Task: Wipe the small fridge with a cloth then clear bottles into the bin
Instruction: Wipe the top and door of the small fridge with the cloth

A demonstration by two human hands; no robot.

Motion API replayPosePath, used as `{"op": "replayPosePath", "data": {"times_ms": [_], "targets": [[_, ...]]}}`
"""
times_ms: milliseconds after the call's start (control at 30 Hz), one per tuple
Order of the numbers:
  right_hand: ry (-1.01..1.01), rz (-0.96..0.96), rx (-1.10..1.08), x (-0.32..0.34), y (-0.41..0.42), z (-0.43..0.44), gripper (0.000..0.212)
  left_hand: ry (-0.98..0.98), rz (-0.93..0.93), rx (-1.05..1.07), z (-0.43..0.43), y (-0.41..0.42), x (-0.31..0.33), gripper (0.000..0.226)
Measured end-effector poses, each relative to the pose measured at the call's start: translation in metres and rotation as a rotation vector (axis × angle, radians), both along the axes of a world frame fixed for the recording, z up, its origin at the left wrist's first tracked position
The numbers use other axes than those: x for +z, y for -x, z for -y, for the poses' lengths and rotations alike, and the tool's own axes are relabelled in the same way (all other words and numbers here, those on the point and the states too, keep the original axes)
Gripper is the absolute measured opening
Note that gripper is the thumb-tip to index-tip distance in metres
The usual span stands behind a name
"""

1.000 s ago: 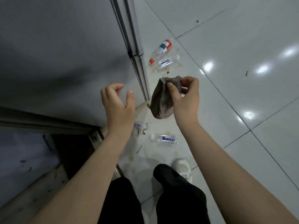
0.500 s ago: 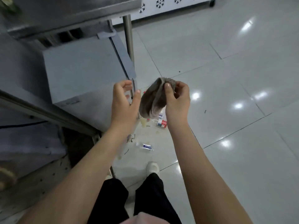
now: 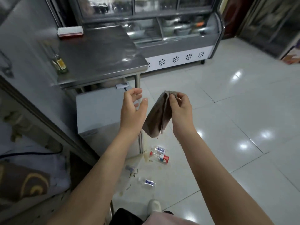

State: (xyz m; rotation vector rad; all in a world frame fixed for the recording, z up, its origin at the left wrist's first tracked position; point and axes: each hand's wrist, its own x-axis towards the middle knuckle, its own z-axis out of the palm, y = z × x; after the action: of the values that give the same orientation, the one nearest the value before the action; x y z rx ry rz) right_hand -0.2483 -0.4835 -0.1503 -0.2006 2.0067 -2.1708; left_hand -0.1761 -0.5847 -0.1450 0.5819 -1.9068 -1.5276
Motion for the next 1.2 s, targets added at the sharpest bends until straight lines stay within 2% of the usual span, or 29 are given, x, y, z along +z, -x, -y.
{"op": "replayPosePath", "data": {"times_ms": [167, 300, 600, 867, 1067, 1200], "targets": [[0.024, 0.022, -0.040, 0.012, -0.005, -0.008, 0.007, -0.035, -0.074, -0.065, 0.002, -0.004, 0.011, 0.023], [0.004, 0.042, -0.099, 0.016, 0.001, -0.021, 0.008, -0.014, -0.039, -0.127, 0.002, 0.003, 0.019, 0.023], [-0.068, 0.059, -0.155, 0.030, 0.047, -0.068, 0.024, -0.054, -0.048, -0.111, -0.030, 0.043, 0.034, 0.021], [-0.139, 0.021, -0.055, 0.044, 0.155, -0.149, 0.032, -0.084, -0.069, -0.016, -0.111, 0.145, 0.025, 0.014], [-0.168, 0.042, 0.076, 0.053, 0.252, -0.208, 0.038, -0.095, -0.020, 0.065, -0.182, 0.234, 0.023, 0.015], [-0.194, 0.034, 0.170, 0.049, 0.308, -0.217, 0.036, -0.059, 0.036, 0.093, -0.201, 0.280, 0.024, 0.018]]}}
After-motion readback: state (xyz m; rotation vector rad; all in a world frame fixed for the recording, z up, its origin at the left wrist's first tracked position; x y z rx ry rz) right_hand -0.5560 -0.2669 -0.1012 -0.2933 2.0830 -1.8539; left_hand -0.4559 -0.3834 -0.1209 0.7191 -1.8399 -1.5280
